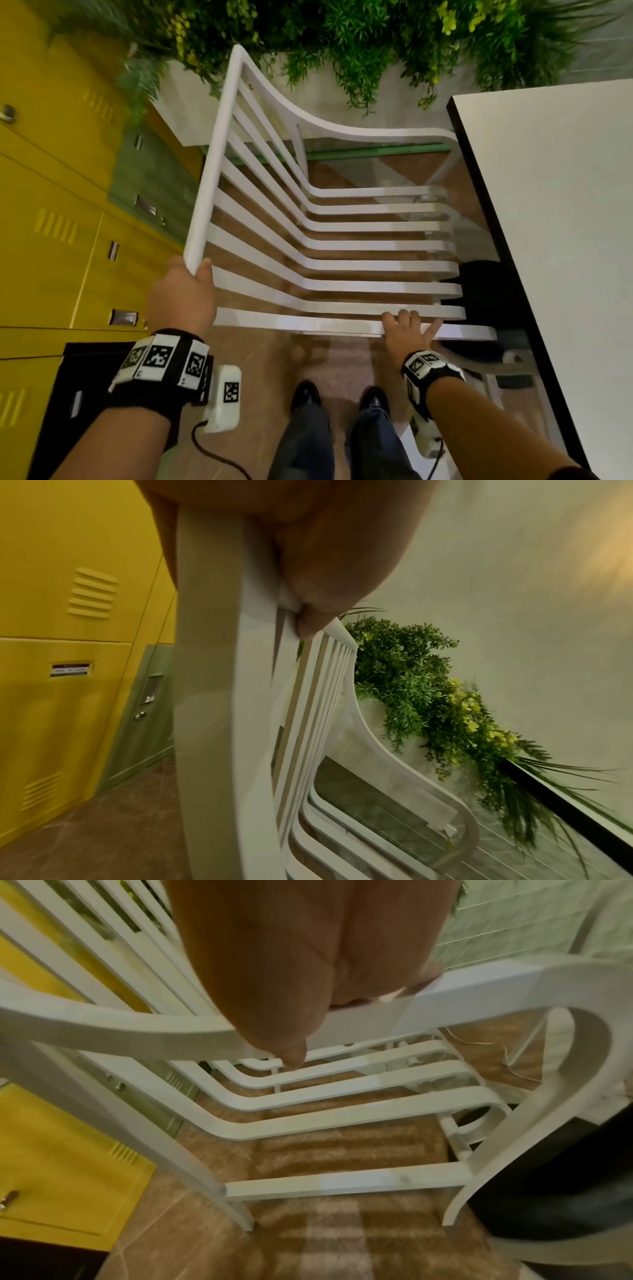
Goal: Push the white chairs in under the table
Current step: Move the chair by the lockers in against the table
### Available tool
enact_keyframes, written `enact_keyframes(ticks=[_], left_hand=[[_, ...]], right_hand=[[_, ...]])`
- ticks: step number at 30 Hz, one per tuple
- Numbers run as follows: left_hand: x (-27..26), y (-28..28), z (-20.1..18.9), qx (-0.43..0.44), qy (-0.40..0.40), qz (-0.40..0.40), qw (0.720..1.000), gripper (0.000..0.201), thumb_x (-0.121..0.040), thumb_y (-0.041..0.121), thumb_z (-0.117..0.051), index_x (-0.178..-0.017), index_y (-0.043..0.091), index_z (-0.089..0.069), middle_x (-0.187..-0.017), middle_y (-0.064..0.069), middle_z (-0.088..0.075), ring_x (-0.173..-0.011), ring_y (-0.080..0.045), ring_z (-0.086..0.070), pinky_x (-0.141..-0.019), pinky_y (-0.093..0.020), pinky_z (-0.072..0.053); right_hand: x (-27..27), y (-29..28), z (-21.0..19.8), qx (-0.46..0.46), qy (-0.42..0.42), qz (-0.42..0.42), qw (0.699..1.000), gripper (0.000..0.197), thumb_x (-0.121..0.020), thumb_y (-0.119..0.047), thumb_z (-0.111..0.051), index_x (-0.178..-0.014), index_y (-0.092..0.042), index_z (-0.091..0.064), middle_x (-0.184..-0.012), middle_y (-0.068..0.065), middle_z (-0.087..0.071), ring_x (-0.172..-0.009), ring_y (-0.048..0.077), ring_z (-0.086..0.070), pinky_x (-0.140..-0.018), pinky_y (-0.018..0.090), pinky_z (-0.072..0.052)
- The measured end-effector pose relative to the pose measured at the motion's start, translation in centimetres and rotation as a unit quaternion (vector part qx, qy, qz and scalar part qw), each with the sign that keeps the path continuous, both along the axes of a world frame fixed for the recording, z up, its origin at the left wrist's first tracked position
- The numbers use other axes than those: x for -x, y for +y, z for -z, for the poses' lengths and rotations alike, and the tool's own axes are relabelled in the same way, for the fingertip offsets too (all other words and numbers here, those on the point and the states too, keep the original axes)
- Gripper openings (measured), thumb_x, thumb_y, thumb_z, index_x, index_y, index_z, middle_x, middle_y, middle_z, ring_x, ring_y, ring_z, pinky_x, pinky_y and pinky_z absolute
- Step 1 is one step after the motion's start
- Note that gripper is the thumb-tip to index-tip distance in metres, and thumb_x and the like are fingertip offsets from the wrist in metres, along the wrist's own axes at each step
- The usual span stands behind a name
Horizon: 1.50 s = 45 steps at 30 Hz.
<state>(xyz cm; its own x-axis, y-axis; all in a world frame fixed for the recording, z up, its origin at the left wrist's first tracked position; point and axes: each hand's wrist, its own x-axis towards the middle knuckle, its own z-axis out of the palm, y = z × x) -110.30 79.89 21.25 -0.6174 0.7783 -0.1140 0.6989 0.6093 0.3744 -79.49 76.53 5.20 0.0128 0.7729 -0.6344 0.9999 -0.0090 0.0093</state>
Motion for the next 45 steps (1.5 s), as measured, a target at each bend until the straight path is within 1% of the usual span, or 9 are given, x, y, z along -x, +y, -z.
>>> enact_keyframes(ticks=[4, 9, 14, 16, 18, 25, 30, 36, 45], left_hand=[[-1.2, -0.4, -0.2, 0.008, -0.022, 0.016, 1.0, 0.04, -0.097, 0.037, -0.044, -0.106, -0.001, -0.047, -0.095, -0.029, -0.061, -0.074, -0.039, -0.053, -0.059, -0.04, -0.038], [-2.2, -0.4, -0.4, 0.016, -0.066, 0.036, 0.997, 0.037, -0.097, 0.034, -0.045, -0.108, -0.002, -0.046, -0.094, -0.025, -0.059, -0.071, -0.033, -0.048, -0.061, -0.039, -0.039], [-0.6, 1.5, -1.5, 0.066, -0.097, 0.081, 0.99, 0.034, -0.092, 0.036, -0.056, -0.104, 0.004, -0.052, -0.09, -0.015, -0.058, -0.072, -0.028, -0.052, -0.056, -0.033, -0.037], [-0.5, 2.5, -1.4, 0.041, -0.122, 0.092, 0.987, 0.035, -0.092, 0.036, -0.055, -0.112, 0.009, -0.046, -0.092, -0.014, -0.057, -0.075, -0.031, -0.056, -0.061, -0.037, -0.048], [-0.8, 2.5, -1.2, 0.016, -0.144, 0.081, 0.986, 0.036, -0.094, 0.037, -0.05, -0.119, 0.013, -0.041, -0.096, -0.015, -0.056, -0.082, -0.035, -0.059, -0.072, -0.05, -0.056], [-1.9, 0.1, -0.8, -0.016, -0.146, 0.066, 0.987, 0.042, -0.096, 0.05, -0.038, -0.111, 0.012, -0.045, -0.083, -0.008, -0.053, -0.079, -0.036, -0.06, -0.069, -0.056, -0.056], [-2.3, 0.9, -1.1, -0.033, -0.138, 0.066, 0.988, 0.043, -0.096, 0.049, -0.038, -0.112, 0.011, -0.048, -0.09, -0.013, -0.058, -0.078, -0.035, -0.061, -0.069, -0.054, -0.057], [-2.4, -1.0, -0.8, -0.026, -0.13, 0.061, 0.989, 0.043, -0.096, 0.05, -0.038, -0.113, 0.011, -0.047, -0.088, -0.012, -0.055, -0.078, -0.038, -0.061, -0.066, -0.055, -0.057], [-4.7, -0.4, -1.2, -0.052, -0.169, 0.058, 0.983, 0.037, -0.098, 0.04, -0.041, -0.116, 0.008, -0.049, -0.075, 0.008, -0.047, -0.065, -0.016, -0.055, -0.06, -0.045, -0.059]], right_hand=[[-1.5, 1.0, -0.2, 0.012, 0.007, 0.008, 1.0, 0.049, -0.094, -0.016, -0.044, -0.138, -0.024, -0.026, -0.154, 0.018, -0.014, -0.143, 0.041, 0.0, -0.105, 0.073, 0.006], [-2.6, 2.3, -0.8, 0.034, -0.012, 0.012, 0.999, 0.044, -0.094, -0.025, -0.045, -0.136, -0.019, -0.031, -0.14, 0.016, -0.039, -0.133, 0.037, -0.029, -0.108, 0.071, -0.003], [-2.9, 1.9, -1.0, 0.027, -0.002, -0.003, 1.0, 0.053, -0.093, -0.049, -0.042, -0.138, -0.025, -0.029, -0.143, 0.013, -0.039, -0.134, 0.034, -0.029, -0.108, 0.072, -0.003], [-3.2, 1.5, -1.0, 0.015, 0.004, -0.004, 1.0, 0.057, -0.091, -0.061, -0.037, -0.137, -0.029, -0.03, -0.144, 0.01, -0.039, -0.135, 0.033, -0.028, -0.107, 0.072, -0.003], [-3.5, 1.3, -1.2, 0.022, 0.012, 0.009, 1.0, 0.063, -0.088, -0.068, -0.033, -0.137, -0.029, -0.032, -0.146, 0.01, -0.037, -0.137, 0.032, -0.026, -0.106, 0.074, -0.001], [-4.2, -0.3, -1.2, 0.045, 0.021, 0.015, 0.999, 0.066, -0.086, -0.068, -0.037, -0.137, -0.027, -0.032, -0.148, 0.013, -0.034, -0.138, 0.036, -0.023, -0.104, 0.076, -0.001], [-4.4, 0.7, -1.3, 0.054, 0.023, 0.008, 0.998, 0.067, -0.085, -0.069, -0.04, -0.137, -0.026, -0.032, -0.148, 0.014, -0.034, -0.137, 0.037, -0.024, -0.102, 0.078, 0.001], [-4.7, -0.6, -1.1, 0.05, 0.014, 0.0, 0.999, 0.07, -0.084, -0.072, -0.038, -0.136, -0.026, -0.033, -0.146, 0.012, -0.037, -0.135, 0.034, -0.028, -0.102, 0.078, 0.0], [-6.4, 0.3, -1.2, 0.057, 0.001, 0.0, 0.998, 0.071, -0.085, -0.071, -0.039, -0.139, -0.026, -0.03, -0.149, 0.014, -0.033, -0.137, 0.036, -0.025, -0.103, 0.077, -0.001]])
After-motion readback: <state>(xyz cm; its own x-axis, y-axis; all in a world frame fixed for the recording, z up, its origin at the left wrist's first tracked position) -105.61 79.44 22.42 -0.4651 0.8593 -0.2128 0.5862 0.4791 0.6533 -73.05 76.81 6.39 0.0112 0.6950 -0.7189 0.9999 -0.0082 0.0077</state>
